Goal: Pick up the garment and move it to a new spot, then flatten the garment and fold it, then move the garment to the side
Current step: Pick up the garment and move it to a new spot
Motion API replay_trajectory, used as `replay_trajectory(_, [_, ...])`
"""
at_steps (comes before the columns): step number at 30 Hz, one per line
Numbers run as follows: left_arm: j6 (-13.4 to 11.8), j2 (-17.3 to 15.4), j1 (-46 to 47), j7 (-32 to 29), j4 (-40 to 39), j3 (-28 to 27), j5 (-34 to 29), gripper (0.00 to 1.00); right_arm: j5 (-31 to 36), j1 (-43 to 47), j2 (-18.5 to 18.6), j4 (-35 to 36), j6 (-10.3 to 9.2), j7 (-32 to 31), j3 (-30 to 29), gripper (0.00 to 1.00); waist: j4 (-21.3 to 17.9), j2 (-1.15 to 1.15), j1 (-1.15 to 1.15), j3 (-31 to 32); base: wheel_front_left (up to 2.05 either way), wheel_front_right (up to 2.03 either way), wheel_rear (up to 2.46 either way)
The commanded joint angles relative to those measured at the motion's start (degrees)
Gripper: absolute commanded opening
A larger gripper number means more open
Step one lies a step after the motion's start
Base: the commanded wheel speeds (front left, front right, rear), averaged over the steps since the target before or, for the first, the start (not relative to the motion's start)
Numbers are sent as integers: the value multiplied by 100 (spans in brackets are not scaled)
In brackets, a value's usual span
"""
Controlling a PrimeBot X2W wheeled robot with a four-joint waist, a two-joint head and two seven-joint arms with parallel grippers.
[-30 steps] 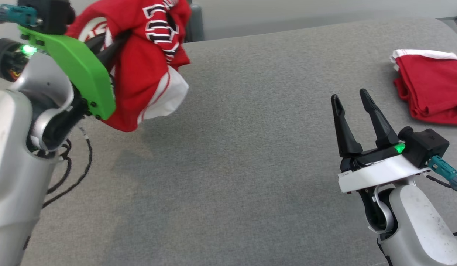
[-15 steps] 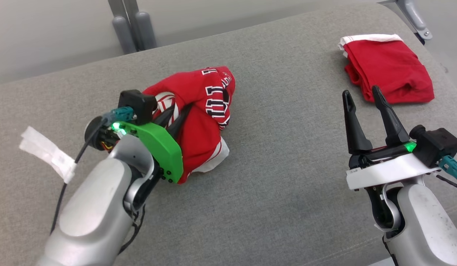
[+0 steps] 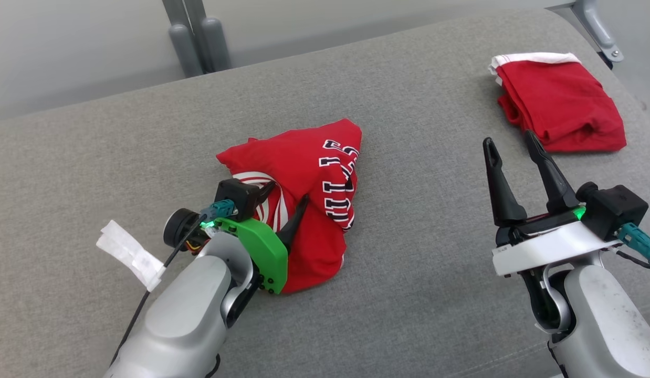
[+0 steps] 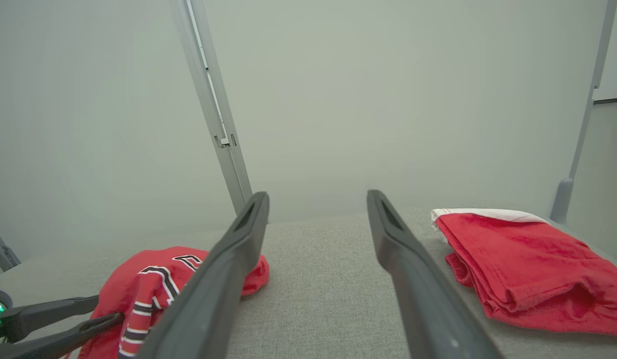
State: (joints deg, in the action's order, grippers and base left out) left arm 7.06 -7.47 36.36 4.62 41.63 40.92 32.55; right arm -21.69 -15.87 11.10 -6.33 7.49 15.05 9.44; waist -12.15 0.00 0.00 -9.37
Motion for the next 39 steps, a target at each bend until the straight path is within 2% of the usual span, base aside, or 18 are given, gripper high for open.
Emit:
replay_trajectory(1, [21,-61,56,86,52,27,-9,100,8,59,46,-30,1,16,4,100,184,0,0,143,0,0,0])
replay_trajectory(6, [16,-306,10,364,-138,-85,113,100,16,146,121,-70,1,16,51,100,474,0,0,399,0,0,0])
replay_trajectory(11, [-222,-708,-270,529,-707,-327,187,100,4,290,168,-97,1,16,91,100,748,0,0,578,0,0,0])
replay_trajectory(17, [-776,-1275,-947,672,-1748,-701,273,100,4,448,166,-84,1,15,53,100,1010,0,0,692,0,0,0])
replay_trajectory(22, [-1371,-1670,-1734,872,-2630,-1090,276,100,-8,578,129,-99,1,16,10,100,1133,0,0,753,0,0,0])
replay_trajectory(25, [-1655,-1758,-2201,975,-3066,-1392,359,100,-5,670,102,-115,1,16,-19,100,1162,0,0,802,0,0,0])
replay_trajectory(32, [-1988,-1826,-3088,1054,-3890,-1998,291,100,-7,897,-6,-229,1,16,-172,100,1180,0,0,904,0,0,0])
replay_trajectory(35, [-2074,-1699,-3454,1054,-4192,-2255,84,100,36,1001,-36,-254,1,16,-284,100,1173,0,0,910,0,0,0])
replay_trajectory(39, [-2023,-1451,-3834,1057,-4365,-2517,-73,100,55,1085,-53,-295,1,16,-361,100,1141,0,0,893,0,0,0])
